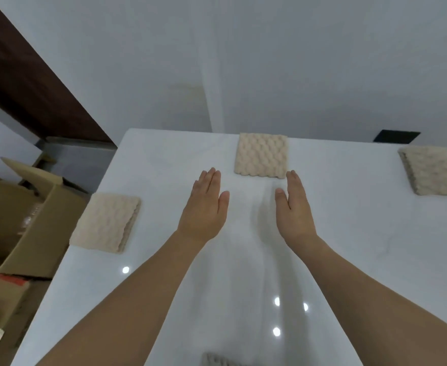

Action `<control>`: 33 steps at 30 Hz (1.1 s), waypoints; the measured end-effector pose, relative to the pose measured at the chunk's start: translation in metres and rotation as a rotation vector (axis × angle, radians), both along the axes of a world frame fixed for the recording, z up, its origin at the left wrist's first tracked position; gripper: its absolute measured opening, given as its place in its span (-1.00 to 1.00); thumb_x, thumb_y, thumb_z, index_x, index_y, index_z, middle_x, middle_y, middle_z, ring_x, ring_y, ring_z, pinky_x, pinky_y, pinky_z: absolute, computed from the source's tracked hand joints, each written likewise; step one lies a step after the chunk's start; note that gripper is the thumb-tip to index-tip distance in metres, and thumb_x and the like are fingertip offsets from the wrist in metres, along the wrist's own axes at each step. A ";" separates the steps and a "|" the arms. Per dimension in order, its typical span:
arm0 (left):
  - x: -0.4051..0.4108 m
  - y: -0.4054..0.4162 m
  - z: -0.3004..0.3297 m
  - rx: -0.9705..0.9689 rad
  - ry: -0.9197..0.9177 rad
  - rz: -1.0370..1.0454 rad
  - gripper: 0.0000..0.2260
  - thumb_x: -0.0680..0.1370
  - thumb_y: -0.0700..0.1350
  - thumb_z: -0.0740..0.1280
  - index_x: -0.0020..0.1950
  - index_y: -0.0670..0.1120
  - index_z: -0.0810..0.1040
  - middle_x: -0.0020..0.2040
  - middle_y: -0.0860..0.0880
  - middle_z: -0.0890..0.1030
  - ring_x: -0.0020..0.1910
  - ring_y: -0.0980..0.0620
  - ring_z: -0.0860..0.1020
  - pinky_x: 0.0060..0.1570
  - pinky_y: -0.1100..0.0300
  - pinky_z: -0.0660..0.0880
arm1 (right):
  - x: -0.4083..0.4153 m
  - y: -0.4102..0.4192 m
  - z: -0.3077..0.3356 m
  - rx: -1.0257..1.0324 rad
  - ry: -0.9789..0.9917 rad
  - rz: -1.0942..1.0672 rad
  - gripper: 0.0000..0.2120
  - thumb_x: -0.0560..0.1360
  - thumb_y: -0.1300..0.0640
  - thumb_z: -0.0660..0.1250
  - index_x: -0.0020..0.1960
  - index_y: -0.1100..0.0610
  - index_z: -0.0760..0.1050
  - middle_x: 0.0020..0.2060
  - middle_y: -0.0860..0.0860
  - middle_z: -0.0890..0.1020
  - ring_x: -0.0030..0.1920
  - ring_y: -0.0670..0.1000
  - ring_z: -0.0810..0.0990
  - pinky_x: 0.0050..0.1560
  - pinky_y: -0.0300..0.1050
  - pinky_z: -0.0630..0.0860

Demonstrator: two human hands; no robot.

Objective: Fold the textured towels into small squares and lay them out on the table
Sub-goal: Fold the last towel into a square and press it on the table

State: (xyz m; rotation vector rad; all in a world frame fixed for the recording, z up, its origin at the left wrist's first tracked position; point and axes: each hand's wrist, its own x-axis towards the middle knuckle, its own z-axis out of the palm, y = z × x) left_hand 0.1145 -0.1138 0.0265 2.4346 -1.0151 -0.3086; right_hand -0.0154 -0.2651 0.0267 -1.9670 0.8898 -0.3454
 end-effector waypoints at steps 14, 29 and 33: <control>0.093 -0.122 -0.056 -0.489 0.509 0.155 -0.56 0.70 0.08 0.03 0.59 0.09 0.15 0.57 0.21 0.16 0.51 0.31 0.10 0.46 0.32 0.03 | 0.094 -0.110 -0.071 0.169 -0.333 -0.206 -0.57 0.67 0.03 0.03 0.53 0.04 0.19 0.50 -0.14 0.23 0.46 -0.23 0.16 0.48 -0.23 0.05; 0.123 -0.157 -0.084 -0.712 0.819 0.241 -0.37 0.54 0.30 0.19 0.53 0.02 0.32 0.53 0.04 0.32 0.49 0.10 0.31 0.50 -0.04 0.22 | 0.122 -0.113 -0.085 0.201 -0.356 -0.116 -0.58 0.68 0.03 0.03 0.52 0.05 0.20 0.49 -0.14 0.24 0.46 -0.24 0.17 0.42 -0.36 0.06; 0.118 -0.158 -0.079 -0.698 0.755 0.179 -0.52 0.68 0.13 0.08 0.58 -0.01 0.23 0.55 0.13 0.26 0.50 0.23 0.23 0.53 0.09 0.15 | 0.123 -0.113 -0.087 0.162 -0.348 -0.114 -0.57 0.68 0.03 0.01 0.53 0.05 0.19 0.50 -0.13 0.24 0.46 -0.24 0.16 0.37 -0.43 0.05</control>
